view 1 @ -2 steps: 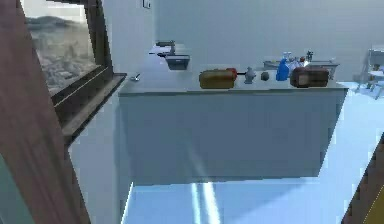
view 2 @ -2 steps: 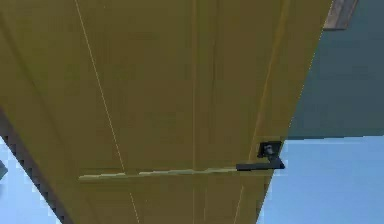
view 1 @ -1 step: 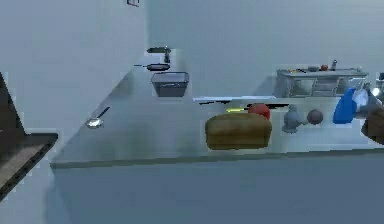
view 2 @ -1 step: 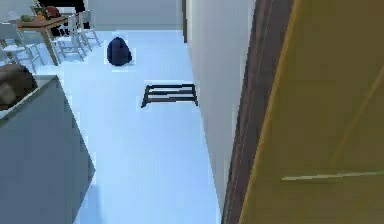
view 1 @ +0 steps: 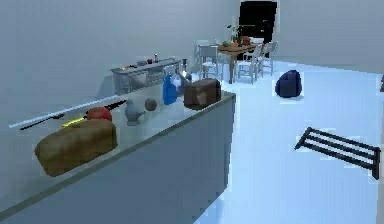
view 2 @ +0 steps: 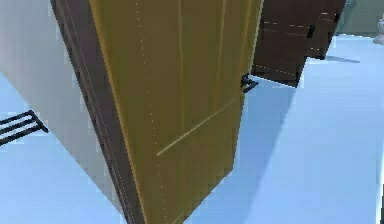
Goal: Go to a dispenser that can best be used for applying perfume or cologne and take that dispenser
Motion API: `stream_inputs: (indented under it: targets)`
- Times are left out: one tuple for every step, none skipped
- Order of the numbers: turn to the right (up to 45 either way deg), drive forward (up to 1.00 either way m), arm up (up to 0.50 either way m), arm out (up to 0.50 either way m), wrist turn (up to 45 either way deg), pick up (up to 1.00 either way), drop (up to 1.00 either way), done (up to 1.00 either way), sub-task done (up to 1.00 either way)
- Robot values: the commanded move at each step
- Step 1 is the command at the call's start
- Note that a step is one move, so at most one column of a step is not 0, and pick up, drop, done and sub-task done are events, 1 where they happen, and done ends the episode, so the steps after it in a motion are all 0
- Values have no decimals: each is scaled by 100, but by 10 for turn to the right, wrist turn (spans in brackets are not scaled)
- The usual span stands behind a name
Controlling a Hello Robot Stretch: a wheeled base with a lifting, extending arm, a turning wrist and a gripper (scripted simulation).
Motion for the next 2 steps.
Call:
stream_inputs:
  targets:
    - [150, 0, 0, 0, 0, 0, 0, 0, 0]
    - [0, 40, 0, 0, 0, 0, 0, 0, 0]
